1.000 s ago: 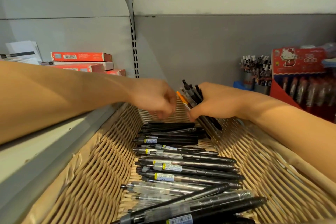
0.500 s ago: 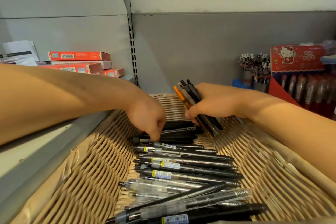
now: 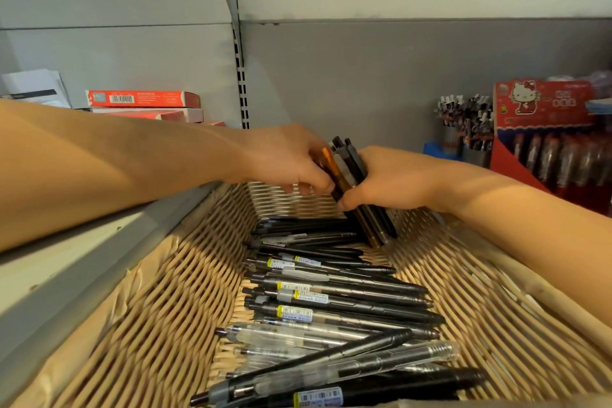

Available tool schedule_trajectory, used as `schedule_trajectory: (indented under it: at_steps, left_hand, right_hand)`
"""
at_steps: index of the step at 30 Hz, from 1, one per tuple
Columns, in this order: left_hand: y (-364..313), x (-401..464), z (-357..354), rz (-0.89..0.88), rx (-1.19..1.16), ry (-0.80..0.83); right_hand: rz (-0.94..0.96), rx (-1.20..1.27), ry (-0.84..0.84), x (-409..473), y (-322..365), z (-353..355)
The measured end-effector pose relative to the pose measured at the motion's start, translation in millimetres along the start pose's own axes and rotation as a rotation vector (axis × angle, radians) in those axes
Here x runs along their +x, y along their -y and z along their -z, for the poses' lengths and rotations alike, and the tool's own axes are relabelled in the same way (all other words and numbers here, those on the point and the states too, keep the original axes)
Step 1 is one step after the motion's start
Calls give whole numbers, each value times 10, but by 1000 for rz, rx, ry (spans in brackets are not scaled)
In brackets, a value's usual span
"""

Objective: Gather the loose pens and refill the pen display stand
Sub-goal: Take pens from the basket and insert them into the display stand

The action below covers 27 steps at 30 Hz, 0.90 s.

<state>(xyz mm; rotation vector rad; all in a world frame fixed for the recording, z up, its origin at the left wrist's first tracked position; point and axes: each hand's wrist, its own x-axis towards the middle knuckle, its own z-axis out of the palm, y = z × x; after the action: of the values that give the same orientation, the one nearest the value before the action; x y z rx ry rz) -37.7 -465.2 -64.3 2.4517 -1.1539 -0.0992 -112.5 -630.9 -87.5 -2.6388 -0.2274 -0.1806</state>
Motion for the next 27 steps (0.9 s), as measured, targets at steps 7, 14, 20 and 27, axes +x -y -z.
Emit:
schedule_trajectory:
  at_steps: [7, 14, 20, 27]
  left_hand:
    - [45, 22, 34, 66, -298, 4]
    - [80, -94, -80, 158, 581, 591]
    - [94, -48, -160, 177, 730, 644]
    - [96, -40, -70, 109, 561, 458]
  right_hand:
    - [2, 28, -131, 39, -29, 16]
    - [74, -158, 98, 3, 14, -32]
    - [72, -180, 170, -11, 28, -20]
    - [54, -130, 88, -1, 15, -30]
